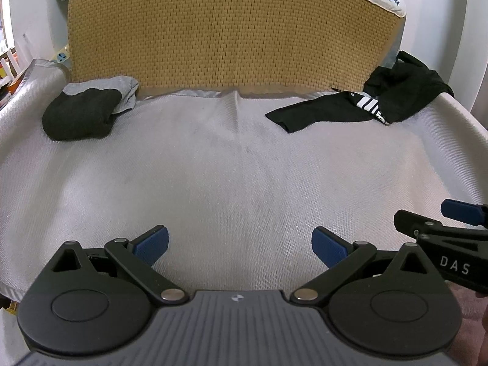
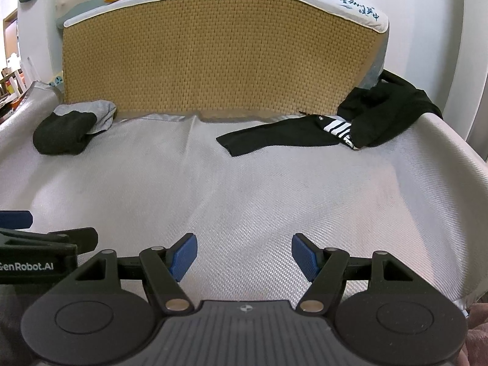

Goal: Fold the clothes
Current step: 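Move both open tools forward toward the black striped garment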

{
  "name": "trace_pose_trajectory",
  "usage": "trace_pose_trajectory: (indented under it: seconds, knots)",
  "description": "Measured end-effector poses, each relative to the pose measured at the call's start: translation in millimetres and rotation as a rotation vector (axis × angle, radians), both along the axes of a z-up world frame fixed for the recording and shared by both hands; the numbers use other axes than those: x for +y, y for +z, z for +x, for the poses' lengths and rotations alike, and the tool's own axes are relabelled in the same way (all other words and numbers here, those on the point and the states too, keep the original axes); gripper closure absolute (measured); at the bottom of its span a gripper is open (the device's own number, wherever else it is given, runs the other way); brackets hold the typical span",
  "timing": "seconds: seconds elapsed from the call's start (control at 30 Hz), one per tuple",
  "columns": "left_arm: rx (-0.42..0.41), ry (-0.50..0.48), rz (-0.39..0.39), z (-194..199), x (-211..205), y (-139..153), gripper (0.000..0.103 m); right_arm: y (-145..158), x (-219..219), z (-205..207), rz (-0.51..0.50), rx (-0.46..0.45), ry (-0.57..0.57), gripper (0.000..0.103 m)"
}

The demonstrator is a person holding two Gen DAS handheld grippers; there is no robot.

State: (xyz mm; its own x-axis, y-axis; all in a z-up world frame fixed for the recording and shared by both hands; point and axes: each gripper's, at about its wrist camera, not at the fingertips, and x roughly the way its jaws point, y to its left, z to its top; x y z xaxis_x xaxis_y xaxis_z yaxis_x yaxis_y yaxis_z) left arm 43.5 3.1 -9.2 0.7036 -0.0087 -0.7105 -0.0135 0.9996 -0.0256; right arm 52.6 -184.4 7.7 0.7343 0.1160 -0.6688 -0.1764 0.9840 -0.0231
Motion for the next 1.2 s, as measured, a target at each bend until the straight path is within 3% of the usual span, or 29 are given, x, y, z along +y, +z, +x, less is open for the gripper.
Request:
trace_pose_trajectory:
  seconds: [1.2]
  knots:
    - [-0.037, -0.015, 0.016, 48.6, 10.0, -7.2, 0.0, -6.9, -0.4, 53.5, -0.008, -0.026, 0.013, 0.031]
